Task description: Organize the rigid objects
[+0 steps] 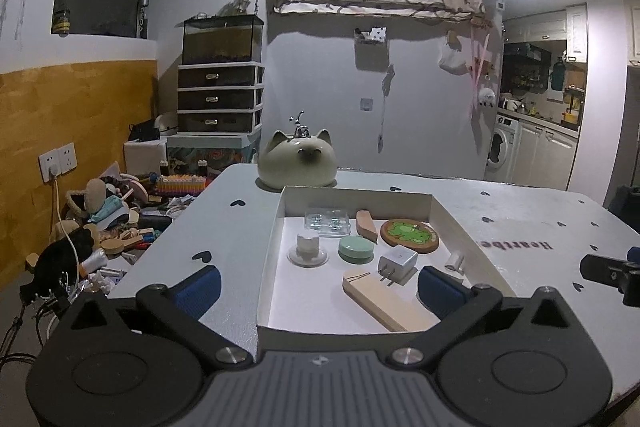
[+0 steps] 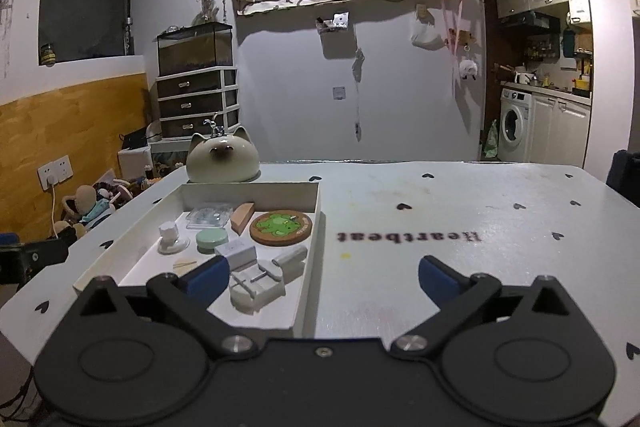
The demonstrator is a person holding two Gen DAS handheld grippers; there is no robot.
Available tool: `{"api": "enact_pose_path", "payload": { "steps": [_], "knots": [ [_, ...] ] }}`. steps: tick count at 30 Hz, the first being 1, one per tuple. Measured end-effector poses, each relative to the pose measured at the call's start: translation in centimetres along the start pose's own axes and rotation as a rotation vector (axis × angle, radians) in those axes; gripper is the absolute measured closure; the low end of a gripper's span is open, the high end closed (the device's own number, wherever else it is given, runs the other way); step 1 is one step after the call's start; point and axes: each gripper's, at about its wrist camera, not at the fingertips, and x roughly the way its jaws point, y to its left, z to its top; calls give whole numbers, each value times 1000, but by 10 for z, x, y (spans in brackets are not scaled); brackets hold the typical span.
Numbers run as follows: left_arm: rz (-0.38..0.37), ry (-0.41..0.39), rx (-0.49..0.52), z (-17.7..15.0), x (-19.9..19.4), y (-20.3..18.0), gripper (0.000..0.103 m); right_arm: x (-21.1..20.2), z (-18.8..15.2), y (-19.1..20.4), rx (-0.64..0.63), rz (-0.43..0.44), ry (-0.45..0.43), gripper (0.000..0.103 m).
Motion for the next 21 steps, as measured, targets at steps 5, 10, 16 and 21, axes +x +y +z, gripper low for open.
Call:
{"api": "enact_pose_path", "payload": {
  "steps": [5, 10, 16, 21],
  "knots": [
    [1, -21, 15, -1, -10, -1, 0, -12, -3, 2, -8, -15, -37, 0],
    [3, -23, 17, -3, -13, -2, 0, -16, -3, 2, -1, -18, -44, 0],
    [11, -20, 23, -1, -15, -2, 0, -15, -5, 2, -5, -21, -36, 0],
    [11, -19, 24, -1, -15, -2, 0, -15, -6, 2, -5, -22, -34, 0]
  ]
}}
